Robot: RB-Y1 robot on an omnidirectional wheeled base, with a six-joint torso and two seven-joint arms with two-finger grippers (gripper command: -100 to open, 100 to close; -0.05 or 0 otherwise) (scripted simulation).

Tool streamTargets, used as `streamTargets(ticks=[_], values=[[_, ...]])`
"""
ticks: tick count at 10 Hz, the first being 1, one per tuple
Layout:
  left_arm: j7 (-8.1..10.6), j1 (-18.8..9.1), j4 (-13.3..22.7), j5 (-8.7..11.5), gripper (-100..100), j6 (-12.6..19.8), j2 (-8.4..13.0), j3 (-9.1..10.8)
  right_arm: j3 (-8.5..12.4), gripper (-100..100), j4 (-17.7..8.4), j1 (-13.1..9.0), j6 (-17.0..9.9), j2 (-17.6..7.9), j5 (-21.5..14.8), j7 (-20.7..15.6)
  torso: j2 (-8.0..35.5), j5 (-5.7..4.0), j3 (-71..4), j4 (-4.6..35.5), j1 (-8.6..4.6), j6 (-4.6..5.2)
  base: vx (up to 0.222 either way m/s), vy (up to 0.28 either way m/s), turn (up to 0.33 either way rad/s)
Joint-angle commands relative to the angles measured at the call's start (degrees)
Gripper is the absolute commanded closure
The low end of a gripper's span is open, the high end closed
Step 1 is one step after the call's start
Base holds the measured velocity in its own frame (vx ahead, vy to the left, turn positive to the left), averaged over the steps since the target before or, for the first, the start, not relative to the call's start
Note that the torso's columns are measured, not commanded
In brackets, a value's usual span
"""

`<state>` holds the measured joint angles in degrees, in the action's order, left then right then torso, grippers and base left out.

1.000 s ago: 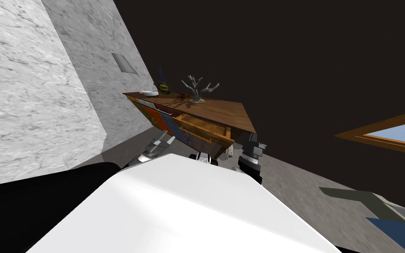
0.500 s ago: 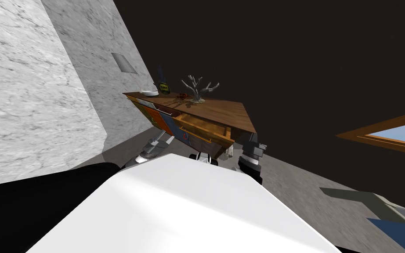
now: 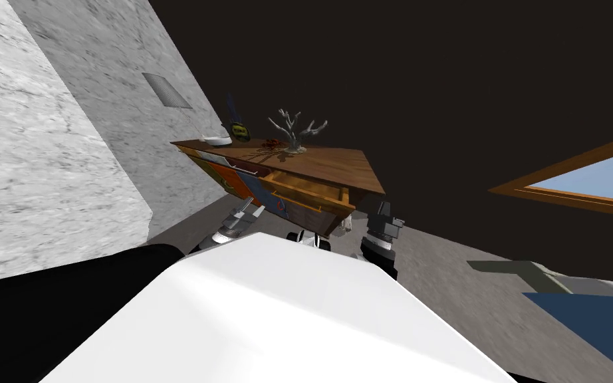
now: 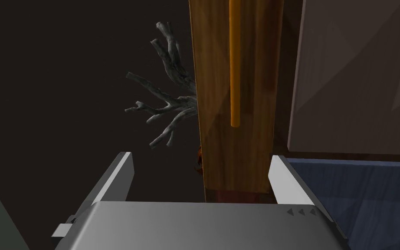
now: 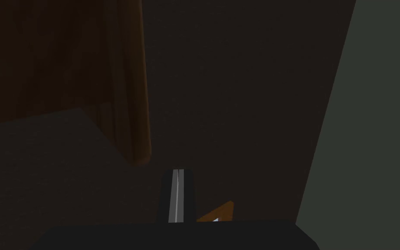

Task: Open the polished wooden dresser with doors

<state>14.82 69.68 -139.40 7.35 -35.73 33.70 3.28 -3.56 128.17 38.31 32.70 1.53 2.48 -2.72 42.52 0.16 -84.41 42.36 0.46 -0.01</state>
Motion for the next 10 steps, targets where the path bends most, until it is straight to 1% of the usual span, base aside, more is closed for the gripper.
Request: streamTargets(ticks=[1,2,3,4,5,6,7,8,9,10], values=[[1.27,-4.7,1.0,-4.5,-100,4.6,-0.7,0.29,0.0,0,0.0,0.0,0.0,0.0,0.0,0.0,-0.3,-0.1,-0.1,-0.1,-0.33,-0.01,-0.017,0.077,-0.107],[1.27,-5.0,1.0,-5.9,-100,4.6,-0.7,0.29,0.0,0,0.0,0.0,0.0,0.0,0.0,0.0,-0.5,-0.23,-0.3,-0.2,-0.71,-0.05,0.021,0.018,0.029],[4.19,-7.4,4.1,-7.8,-100,6.9,-3.6,0.84,0.0,0,0.0,0.0,0.0,0.0,0.0,0.0,-0.6,-0.29,-0.4,-0.2,-0.87,-0.03,-0.096,0.116,-0.308],[5.36,-9.4,4.7,-9.3,-100,8.5,-4.6,0.84,0.0,0,0.0,0.0,0.0,0.0,0.0,0.0,-0.1,-0.16,-0.1,-0.1,-0.38,0.07,-0.153,0.173,-0.428],[5.36,-10.7,4.7,-11.1,-100,9.7,-4.6,0.84,0.0,0,0.0,0.0,0.0,0.0,0.0,0.0,0.1,-0.06,0.1,0.0,-0.15,0.02,-0.124,0.121,-0.388],[5.36,-12.5,4.7,-12.8,-100,11.3,-4.6,0.84,0.0,0,0.0,0.0,0.0,0.0,0.0,0.0,-0.1,-0.12,0.0,0.0,-0.38,0.01,-0.064,0.055,-0.074],[5.36,-14.0,4.7,-14.6,-100,13.0,-4.6,0.84,0.0,0,0.0,0.0,0.0,0.0,0.0,0.0,-0.4,-0.21,-0.2,-0.1,-0.66,-0.06,-0.008,0.006,0.065],[5.36,-14.0,4.7,-15.1,-100,13.0,-4.6,0.84,0.0,0,0.0,0.0,0.0,0.0,0.0,0.0,-0.6,-0.26,-0.4,-0.2,-0.78,-0.02,0.016,-0.018,0.019],[8.17,-16.9,7.6,-17.5,-100,15.8,-7.5,1.38,0.0,0,0.0,0.0,0.0,0.0,0.0,0.0,-0.5,-0.25,-0.4,-0.2,-0.72,0.0,-0.16,0.151,-0.355],[9.06,-18.6,8.3,-19.5,-100,17.0,-8.6,1.38,0.0,0,0.0,0.0,0.0,0.0,0.0,0.0,0.1,-0.06,0.0,0.0,-0.04,0.08,-0.215,0.17,-0.439]])
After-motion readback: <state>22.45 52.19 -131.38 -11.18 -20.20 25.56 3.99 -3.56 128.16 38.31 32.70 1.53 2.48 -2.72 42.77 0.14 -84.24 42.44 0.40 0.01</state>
